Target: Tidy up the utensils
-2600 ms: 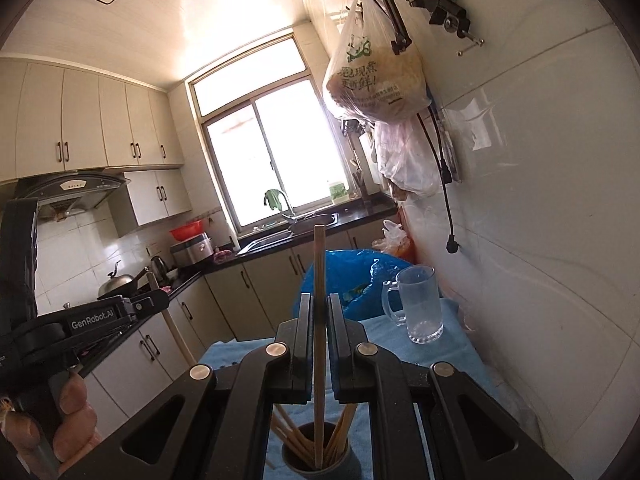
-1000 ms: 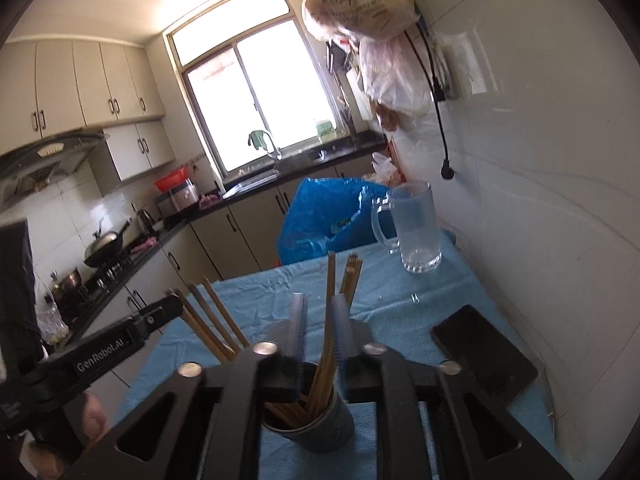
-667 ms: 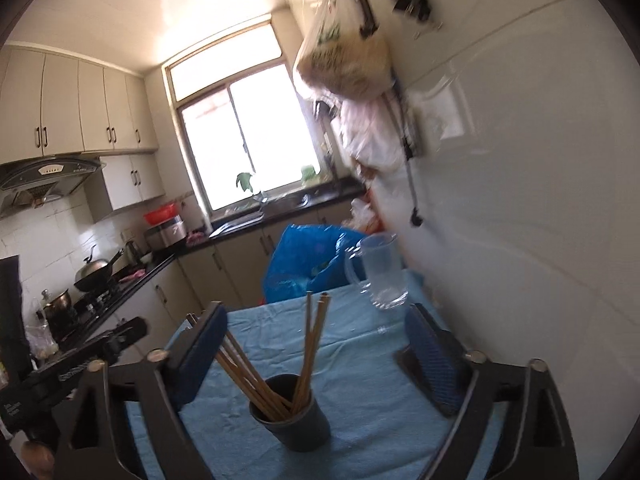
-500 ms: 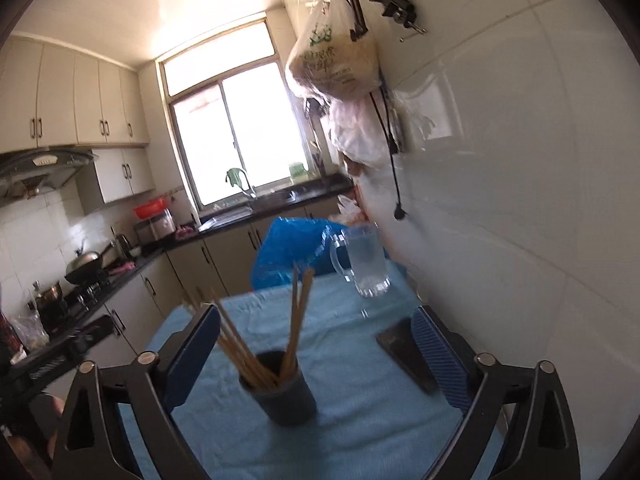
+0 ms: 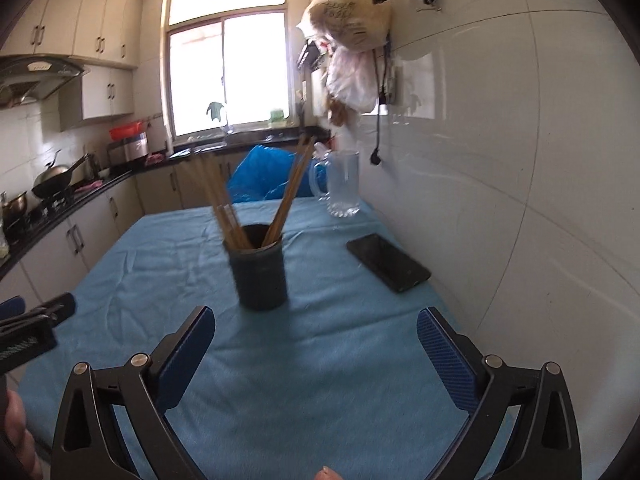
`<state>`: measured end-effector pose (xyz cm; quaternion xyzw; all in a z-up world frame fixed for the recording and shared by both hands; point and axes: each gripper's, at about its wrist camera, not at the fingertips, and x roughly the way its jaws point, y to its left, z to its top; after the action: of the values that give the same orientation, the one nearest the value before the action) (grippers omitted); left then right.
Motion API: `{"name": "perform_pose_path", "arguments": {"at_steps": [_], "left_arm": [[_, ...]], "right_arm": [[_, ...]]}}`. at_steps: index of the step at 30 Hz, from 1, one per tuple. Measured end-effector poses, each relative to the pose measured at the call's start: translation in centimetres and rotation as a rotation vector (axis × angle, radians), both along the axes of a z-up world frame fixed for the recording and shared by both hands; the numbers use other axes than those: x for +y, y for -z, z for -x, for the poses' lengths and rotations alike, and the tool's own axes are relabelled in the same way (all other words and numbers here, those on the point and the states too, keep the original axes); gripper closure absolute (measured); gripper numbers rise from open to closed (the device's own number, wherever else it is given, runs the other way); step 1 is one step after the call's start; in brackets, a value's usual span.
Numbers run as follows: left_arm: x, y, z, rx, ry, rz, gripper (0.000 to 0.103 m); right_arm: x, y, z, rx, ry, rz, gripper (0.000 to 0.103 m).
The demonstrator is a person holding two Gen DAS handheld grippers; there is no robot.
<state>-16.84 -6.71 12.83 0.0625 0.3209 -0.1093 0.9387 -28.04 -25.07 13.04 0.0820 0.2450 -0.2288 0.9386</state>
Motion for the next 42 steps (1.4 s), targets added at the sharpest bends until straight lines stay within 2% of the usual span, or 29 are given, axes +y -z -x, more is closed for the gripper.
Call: {"name": "perform_pose_path", "arguments": {"at_steps": [4, 7, 12, 16, 19, 25, 35, 42], "left_arm": [[-0.2, 0.5, 1.0, 0.042, 0.057, 0.016, 0.004], [-0.2, 0.7, 1.9, 0.068, 0.047, 0.025, 0.004], [0.0, 0.2, 4.1, 0.033, 0.003, -0.016, 0.004], [1.0, -1.0, 5.7, 0.011, 0.007, 0.035, 0.004], [1.6, -1.7, 6.6, -0.019, -0.035, 0.031, 0.004], [1.6, -1.8, 7.7, -0.079, -0.065, -0.030, 0.004], [1.2, -1.1, 8.4, -0.073, -0.021, -0.058, 0.004], [1.3, -0.6, 8.0, -0.051, -0.028, -0.060, 0.004]], "right_arm": [[0.9, -0.1, 1.5, -0.014, 0.006, 0.007, 0.000], [1.0, -0.2, 2.2, -0.025, 0.016, 0.011, 0.000], [1.7, -0.6, 3.9, -0.040, 0.015, 0.005, 0.000], [2.4, -1.2, 5.3, -0.056, 0.022, 0.023, 0.000], [2.9, -1.4, 6.0, -0.063, 0.026, 0.029, 0.000], [3.0, -1.1, 5.5, -0.050, 0.031, 0.018, 0.000], [3.6, -0.9, 5.3, -0.038, 0.021, 0.021, 0.000], [4.0, -0.4, 4.7, -0.028, 0.008, 0.021, 0.000]]}}
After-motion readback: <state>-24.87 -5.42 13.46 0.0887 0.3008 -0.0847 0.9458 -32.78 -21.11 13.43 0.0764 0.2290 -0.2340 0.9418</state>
